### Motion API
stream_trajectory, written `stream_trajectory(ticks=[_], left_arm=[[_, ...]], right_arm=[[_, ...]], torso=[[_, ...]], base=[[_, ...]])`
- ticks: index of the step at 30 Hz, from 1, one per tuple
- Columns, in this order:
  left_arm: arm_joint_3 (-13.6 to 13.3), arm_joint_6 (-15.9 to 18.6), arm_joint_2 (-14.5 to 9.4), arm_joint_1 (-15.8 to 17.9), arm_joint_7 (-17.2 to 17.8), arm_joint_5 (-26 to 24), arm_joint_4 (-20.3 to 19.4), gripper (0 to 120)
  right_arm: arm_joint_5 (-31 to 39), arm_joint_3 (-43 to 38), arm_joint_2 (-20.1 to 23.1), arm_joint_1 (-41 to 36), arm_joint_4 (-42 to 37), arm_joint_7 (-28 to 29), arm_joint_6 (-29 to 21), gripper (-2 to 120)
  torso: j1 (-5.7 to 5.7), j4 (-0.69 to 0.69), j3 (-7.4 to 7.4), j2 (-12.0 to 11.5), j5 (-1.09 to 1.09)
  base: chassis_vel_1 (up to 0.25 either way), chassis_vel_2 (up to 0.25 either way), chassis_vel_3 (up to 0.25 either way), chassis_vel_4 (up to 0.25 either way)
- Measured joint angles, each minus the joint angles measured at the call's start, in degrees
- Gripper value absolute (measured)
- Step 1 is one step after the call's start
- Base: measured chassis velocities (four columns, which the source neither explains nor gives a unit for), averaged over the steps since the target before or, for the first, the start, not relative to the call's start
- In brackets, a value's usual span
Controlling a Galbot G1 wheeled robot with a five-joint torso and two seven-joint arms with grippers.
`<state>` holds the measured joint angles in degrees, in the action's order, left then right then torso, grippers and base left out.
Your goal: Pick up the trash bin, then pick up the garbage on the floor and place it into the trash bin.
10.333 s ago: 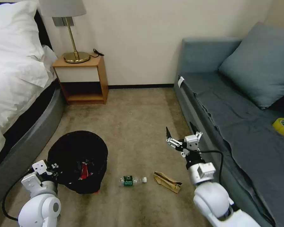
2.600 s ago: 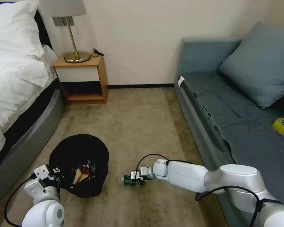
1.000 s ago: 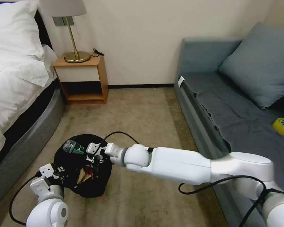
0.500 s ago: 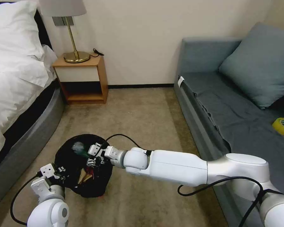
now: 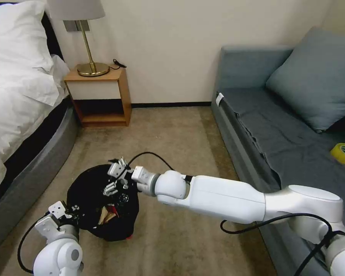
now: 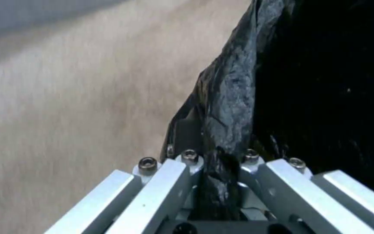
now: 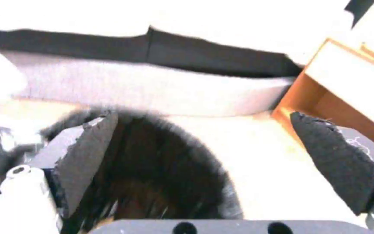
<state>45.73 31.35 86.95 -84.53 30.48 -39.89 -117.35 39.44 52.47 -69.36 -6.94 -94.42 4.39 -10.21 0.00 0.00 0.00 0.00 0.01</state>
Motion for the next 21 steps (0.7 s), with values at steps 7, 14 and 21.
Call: stream_trajectory(ticks=[7, 14, 21], left_arm=[[1.2, 1.6, -0.6, 1.7, 5.4, -5.5, 4.0, 2], [1.3, 1.1, -0.8, 2.1, 6.0, -6.2, 5.5, 2], [1.2, -2.4, -0.9, 1.5, 1.4, -2.8, 5.6, 15]], right_arm=[[0.0, -2.6, 3.2, -1.0, -3.5, 0.3, -0.1, 100], [-0.2, -4.3, 5.5, -2.4, -4.0, 0.5, -0.2, 100], [-0.5, -4.9, 6.3, -3.2, -4.1, 0.5, -0.2, 100]], torso=[[0.00, 0.01, 0.01, 0.0, 0.03], [0.00, 0.01, 0.02, 0.0, 0.05], [0.00, 0.00, 0.00, 0.0, -0.07]], base=[[0.000, 0.000, 0.000, 0.000], [0.000, 0.000, 0.000, 0.000], [0.000, 0.000, 0.000, 0.000]])
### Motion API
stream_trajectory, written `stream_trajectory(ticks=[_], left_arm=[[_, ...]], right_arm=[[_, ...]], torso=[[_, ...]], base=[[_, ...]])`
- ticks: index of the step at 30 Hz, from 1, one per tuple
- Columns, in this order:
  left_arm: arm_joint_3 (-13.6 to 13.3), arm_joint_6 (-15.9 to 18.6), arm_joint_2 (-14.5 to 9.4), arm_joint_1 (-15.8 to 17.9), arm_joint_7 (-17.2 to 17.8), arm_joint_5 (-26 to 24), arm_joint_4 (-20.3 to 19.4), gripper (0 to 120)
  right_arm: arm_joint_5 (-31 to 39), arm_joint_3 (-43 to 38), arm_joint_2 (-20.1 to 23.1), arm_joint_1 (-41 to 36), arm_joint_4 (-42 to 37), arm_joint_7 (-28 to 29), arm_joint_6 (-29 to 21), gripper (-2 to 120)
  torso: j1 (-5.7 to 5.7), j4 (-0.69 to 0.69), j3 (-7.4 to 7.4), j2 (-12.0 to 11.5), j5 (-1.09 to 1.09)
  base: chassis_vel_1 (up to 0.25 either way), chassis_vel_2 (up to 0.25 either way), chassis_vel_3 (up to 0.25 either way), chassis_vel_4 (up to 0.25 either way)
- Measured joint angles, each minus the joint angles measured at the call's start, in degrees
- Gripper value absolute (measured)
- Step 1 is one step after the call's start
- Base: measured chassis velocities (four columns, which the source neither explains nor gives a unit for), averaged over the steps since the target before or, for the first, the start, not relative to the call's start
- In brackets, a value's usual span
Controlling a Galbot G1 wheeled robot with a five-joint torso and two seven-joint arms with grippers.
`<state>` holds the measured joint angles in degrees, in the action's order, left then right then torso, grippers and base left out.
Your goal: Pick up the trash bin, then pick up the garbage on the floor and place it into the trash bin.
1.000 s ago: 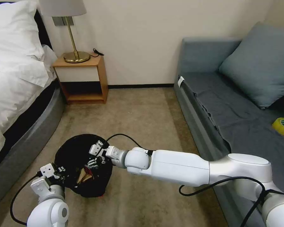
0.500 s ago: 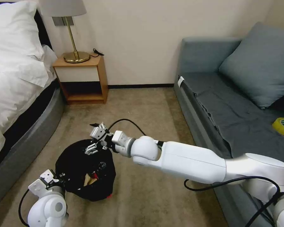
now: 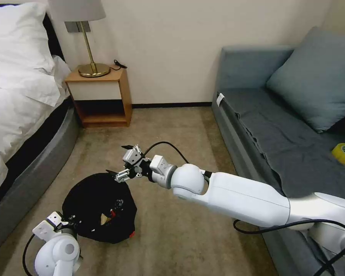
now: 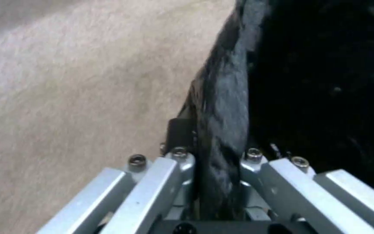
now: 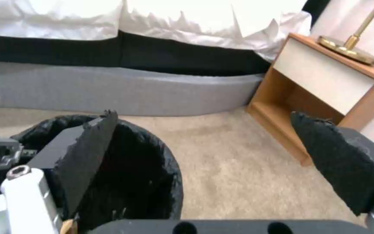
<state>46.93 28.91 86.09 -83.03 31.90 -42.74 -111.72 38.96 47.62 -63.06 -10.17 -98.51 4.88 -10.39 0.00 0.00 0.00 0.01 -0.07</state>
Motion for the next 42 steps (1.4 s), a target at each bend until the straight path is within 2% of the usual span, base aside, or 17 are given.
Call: stream_trajectory(ticks=[3, 7, 8, 12, 13, 17, 18, 22, 23, 27, 28, 31, 33, 37, 38, 40, 42], left_arm=[[0.0, -2.8, 0.0, -0.5, -2.8, 3.8, 0.0, 25], [0.6, -8.8, 0.0, -1.4, -7.7, 13.2, -0.8, 43], [0.6, -8.8, 0.0, -1.4, -7.7, 13.2, -0.8, 43], [1.5, -14.6, -0.3, -2.8, -14.9, 19.1, -1.8, 60], [1.5, -14.6, -0.3, -2.8, -14.9, 19.1, -1.8, 60], [2.6, -22.4, -0.9, -4.0, -26.7, 22.1, -1.9, 80], [2.6, -22.4, -0.9, -4.0, -26.7, 22.1, -1.9, 80], [2.5, -28.7, -1.6, -5.2, -33.9, 23.6, -2.4, 98], [2.5, -28.7, -1.6, -5.2, -33.9, 23.6, -2.4, 98], [1.6, -29.7, -1.8, -5.9, -36.5, 24.7, -3.6, 100], [1.6, -29.7, -1.8, -5.9, -36.5, 24.7, -3.6, 100], [0.5, -29.2, -2.2, -6.3, -37.7, 25.0, -5.0, 100], [0.2, -28.9, -2.4, -6.5, -37.8, 25.1, -5.3, 100], [-1.4, -27.6, -3.0, -7.0, -38.0, 26.0, -6.4, 100], [-1.4, -27.6, -3.0, -7.0, -38.0, 26.0, -6.4, 100], [-2.2, -27.1, -3.2, -7.3, -38.1, 26.6, -7.0, 100], [-2.6, -26.9, -3.3, -7.4, -38.1, 26.9, -7.3, 100]], right_arm=[[-0.1, -0.2, 0.4, -0.2, 0.1, 0.0, 0.1, 100], [0.1, -1.0, 1.5, -0.5, -0.4, 0.0, 0.2, 100], [0.1, -1.0, 1.5, -0.5, -0.4, 0.0, 0.2, 100], [1.3, -2.9, 3.2, -1.4, -2.2, 0.8, 0.0, 100], [1.3, -2.9, 3.2, -1.4, -2.2, 0.8, 0.0, 100], [4.0, -8.3, 6.2, -4.8, -5.6, 3.4, -0.2, 100], [4.0, -8.3, 6.2, -4.8, -5.6, 3.4, -0.2, 100], [3.8, -18.9, 10.1, -14.2, -9.6, 8.9, 2.6, 100], [3.8, -18.9, 10.1, -14.2, -9.6, 8.9, 2.6, 100], [-0.4, -32.7, 11.8, -24.6, -14.7, 12.4, 3.8, 100], [-0.4, -32.7, 11.8, -24.6, -14.7, 12.4, 3.8, 100], [-5.4, -47.7, 11.9, -36.6, -20.7, 14.1, 3.5, 100], [-7.1, -51.4, 11.5, -40.3, -22.2, 14.2, 3.5, 100], [-15.3, -65.8, 5.4, -54.8, -29.8, 16.2, 2.8, 100], [-15.3, -65.8, 5.4, -54.8, -29.8, 16.2, 2.8, 100], [-20.7, -69.9, -0.2, -61.4, -32.7, 16.8, 2.2, 100], [-23.2, -70.9, -2.9, -63.9, -33.8, 17.0, 2.1, 100]], torso=[[0.00, -0.01, 0.00, 0.0, -0.02], [0.00, -0.01, 0.00, 0.0, 0.04], [0.00, -0.01, 0.00, 0.0, 0.04], [0.00, 0.00, 0.00, 0.0, 0.06], [0.00, 0.00, 0.00, 0.0, 0.06], [0.00, 0.01, 0.00, 0.0, 0.06], [0.00, 0.01, 0.00, 0.0, 0.06], [0.00, -0.01, 0.00, 0.0, 0.07], [0.00, -0.01, 0.00, 0.0, 0.07], [0.00, 0.00, 0.01, 0.0, 0.08], [0.00, 0.00, 0.01, 0.0, 0.08], [0.00, -0.01, 0.01, 0.0, 0.07], [0.00, -0.02, 0.01, 0.0, 0.08], [0.00, -0.01, 0.02, 0.0, 0.07], [0.00, -0.01, 0.02, 0.0, 0.07], [0.00, -0.02, 0.01, 0.0, 0.07], [0.00, -0.01, 0.01, 0.0, 0.07]], base=[[0.000, 0.000, 0.000, 0.000], [0.000, 0.000, 0.000, 0.000], [0.000, 0.000, 0.000, 0.000], [0.000, 0.000, 0.000, 0.000], [0.000, 0.000, 0.000, 0.000], [0.000, 0.000, 0.000, 0.000], [0.000, 0.000, 0.000, 0.000], [0.000, 0.000, 0.000, 0.000], [0.000, 0.000, 0.000, 0.000], [0.000, 0.000, 0.000, 0.000], [0.000, 0.000, 0.000, 0.000], [0.000, 0.000, 0.000, 0.000], [0.000, 0.000, 0.000, 0.000], [0.000, 0.000, 0.000, 0.000], [0.000, 0.000, 0.000, 0.000], [0.000, 0.000, 0.000, 0.000], [0.000, 0.000, 0.000, 0.000]])
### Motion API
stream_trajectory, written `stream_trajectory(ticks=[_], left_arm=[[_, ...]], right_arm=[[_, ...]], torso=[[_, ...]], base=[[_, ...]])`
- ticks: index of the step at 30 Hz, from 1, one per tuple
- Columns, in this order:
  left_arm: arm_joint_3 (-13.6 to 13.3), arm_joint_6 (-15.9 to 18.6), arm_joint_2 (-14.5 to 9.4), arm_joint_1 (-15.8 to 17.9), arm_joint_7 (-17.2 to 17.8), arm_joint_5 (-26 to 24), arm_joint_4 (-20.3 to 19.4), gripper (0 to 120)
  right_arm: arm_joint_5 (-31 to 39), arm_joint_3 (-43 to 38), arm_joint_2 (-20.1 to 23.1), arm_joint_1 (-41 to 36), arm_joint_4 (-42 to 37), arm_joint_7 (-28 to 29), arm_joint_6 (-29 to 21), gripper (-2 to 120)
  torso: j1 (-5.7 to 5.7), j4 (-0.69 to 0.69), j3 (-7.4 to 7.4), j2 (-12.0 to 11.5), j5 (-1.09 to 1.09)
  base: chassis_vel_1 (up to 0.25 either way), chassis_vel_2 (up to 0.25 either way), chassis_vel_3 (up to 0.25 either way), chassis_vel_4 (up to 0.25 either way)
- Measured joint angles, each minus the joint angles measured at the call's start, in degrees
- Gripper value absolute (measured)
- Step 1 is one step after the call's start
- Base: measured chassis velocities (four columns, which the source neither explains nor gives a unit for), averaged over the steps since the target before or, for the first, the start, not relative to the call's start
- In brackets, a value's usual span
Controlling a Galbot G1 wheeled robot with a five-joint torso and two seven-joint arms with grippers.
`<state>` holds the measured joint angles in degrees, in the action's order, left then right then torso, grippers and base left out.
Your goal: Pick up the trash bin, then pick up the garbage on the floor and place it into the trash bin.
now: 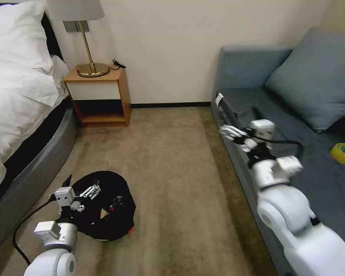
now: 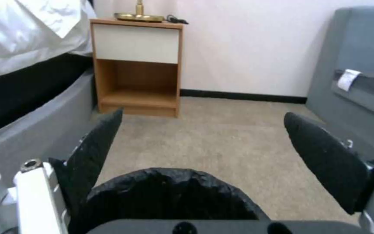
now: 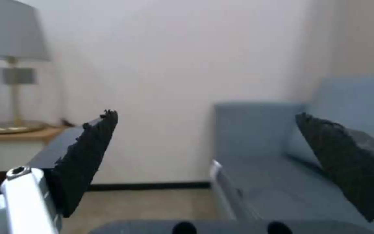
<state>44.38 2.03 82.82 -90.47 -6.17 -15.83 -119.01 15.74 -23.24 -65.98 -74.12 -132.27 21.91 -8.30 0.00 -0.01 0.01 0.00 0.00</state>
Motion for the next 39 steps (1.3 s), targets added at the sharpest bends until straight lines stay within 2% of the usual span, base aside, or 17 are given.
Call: stream_trajectory(ticks=[2, 6, 10, 20, 31, 39], left_arm=[[-0.1, 0.1, 0.0, 0.0, 0.0, 0.1, -0.1, 100], [-1.1, 0.2, 0.3, -0.4, 0.2, 1.7, -0.8, 100], [-1.8, 0.1, 0.9, -1.0, 0.9, 2.5, -1.8, 100], [-3.2, -0.8, 1.5, -3.0, 1.8, 4.9, -3.4, 100], [-5.0, -1.6, 1.6, -4.1, 3.1, 5.4, -4.0, 100], [-5.0, -1.7, 1.6, -4.1, 3.1, 5.3, -4.0, 100]], right_arm=[[-0.2, -0.1, -0.3, -0.2, -0.1, 0.0, 0.0, 100], [-6.2, -0.3, -8.0, -7.3, -2.3, -0.2, -0.3, 100], [-9.6, 1.1, -10.2, -10.9, -1.6, -0.9, 1.2, 100], [-14.1, 4.2, -12.3, -14.3, 0.9, -1.2, 3.8, 100], [-14.4, 4.9, -12.5, -15.3, 1.3, -1.4, 3.9, 100], [-14.3, 5.0, -12.4, -15.2, 1.4, -1.4, 3.9, 100]], torso=[[0.00, 0.00, 0.00, 0.0, 0.00], [0.00, 0.01, 0.00, 0.0, -0.01], [0.00, 0.01, 0.00, 0.0, -0.02], [0.00, 0.01, 0.00, 0.0, -0.01], [0.00, 0.01, -0.01, 0.0, 0.00], [0.00, 0.01, -0.01, 0.0, 0.00]], base=[[0.000, 0.000, 0.000, 0.000], [0.000, 0.000, 0.000, 0.000], [0.000, 0.000, 0.000, 0.000], [0.000, 0.000, 0.000, 0.000], [0.000, 0.000, 0.000, 0.000], [0.000, 0.000, 0.000, 0.000]])
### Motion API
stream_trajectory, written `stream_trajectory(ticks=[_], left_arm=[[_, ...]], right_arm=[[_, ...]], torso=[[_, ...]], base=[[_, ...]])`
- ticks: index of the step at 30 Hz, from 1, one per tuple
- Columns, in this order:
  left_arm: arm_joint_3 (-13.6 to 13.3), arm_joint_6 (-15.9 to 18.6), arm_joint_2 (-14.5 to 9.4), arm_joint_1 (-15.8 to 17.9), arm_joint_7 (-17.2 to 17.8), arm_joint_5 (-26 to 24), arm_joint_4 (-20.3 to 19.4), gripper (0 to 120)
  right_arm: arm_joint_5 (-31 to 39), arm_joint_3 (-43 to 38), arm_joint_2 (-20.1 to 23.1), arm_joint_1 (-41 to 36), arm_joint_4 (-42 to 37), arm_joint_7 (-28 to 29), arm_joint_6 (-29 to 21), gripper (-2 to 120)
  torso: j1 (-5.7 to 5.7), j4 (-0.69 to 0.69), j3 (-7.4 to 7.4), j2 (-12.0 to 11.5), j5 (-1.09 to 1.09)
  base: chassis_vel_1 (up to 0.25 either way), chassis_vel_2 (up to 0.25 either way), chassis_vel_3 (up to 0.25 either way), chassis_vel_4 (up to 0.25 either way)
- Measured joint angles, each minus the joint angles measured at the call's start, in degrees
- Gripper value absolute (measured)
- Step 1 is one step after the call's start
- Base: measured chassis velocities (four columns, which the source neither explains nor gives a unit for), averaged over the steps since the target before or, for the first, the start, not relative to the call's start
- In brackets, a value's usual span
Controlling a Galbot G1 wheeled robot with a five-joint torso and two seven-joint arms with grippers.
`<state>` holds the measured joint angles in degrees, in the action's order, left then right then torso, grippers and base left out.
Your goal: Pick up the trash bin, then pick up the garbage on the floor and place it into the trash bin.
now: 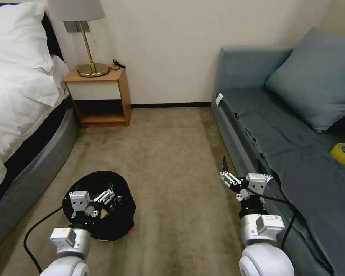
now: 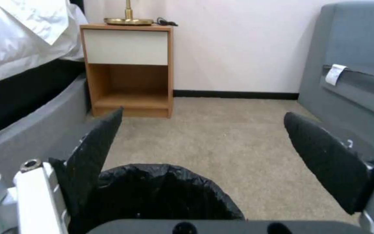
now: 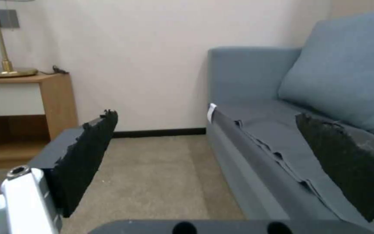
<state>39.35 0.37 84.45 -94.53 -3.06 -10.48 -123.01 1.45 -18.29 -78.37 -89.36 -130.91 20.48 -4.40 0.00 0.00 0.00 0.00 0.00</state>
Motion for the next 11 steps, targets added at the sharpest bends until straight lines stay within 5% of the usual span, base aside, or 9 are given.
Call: stream_trajectory(ticks=[11], left_arm=[[0.0, 0.0, 0.0, 0.0, 0.0, -0.1, 0.0, 100]], right_arm=[[0.1, 0.0, 0.0, 0.1, 0.0, 0.0, 0.0, 100]], torso=[[0.00, 0.00, 0.00, 0.0, 0.00]], base=[[0.000, 0.000, 0.000, 0.000]])
